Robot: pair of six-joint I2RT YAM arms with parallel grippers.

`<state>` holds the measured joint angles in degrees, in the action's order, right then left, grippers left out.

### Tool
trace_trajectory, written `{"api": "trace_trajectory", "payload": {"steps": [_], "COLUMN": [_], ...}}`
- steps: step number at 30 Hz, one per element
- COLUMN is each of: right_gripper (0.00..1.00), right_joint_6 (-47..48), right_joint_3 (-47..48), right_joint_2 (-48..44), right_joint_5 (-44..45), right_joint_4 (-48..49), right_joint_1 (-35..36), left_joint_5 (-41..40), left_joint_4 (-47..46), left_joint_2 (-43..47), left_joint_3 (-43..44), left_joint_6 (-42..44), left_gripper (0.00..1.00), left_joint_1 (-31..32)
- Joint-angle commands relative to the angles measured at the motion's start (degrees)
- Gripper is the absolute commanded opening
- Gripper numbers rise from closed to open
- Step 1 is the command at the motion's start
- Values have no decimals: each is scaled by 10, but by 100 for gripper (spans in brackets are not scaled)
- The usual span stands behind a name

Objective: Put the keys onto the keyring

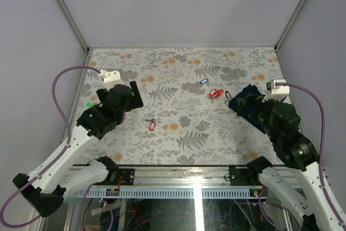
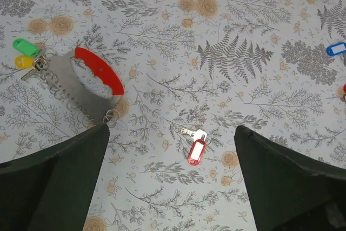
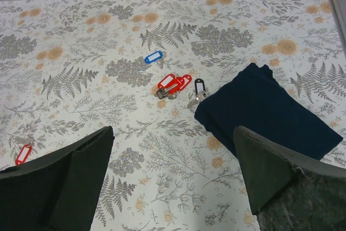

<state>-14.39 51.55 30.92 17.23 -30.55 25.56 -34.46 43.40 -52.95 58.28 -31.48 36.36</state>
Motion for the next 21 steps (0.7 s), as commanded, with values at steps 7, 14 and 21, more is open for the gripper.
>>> {"api": "trace_trajectory", "payload": {"steps": [7, 14, 21], "right_gripper": [100, 100, 99], "right_joint_6": [7, -9, -21], "right_joint_3": [42, 104, 164], "right_joint_2": [15, 100, 202], "right_joint_5": [4, -24, -53], "right_joint_4": [-18, -115, -195], "right_joint_1": [-6, -7, -7], "left_joint_5": [-38, -44, 79], "left_joint_4": [9, 34, 42], "left_joint_2": [-4, -22, -82], "left_joint_3": [25, 44, 57], "left_joint_6": [-27, -32, 10], "left_gripper": [100, 100, 100], "left_joint_1": [6, 1, -121]}}
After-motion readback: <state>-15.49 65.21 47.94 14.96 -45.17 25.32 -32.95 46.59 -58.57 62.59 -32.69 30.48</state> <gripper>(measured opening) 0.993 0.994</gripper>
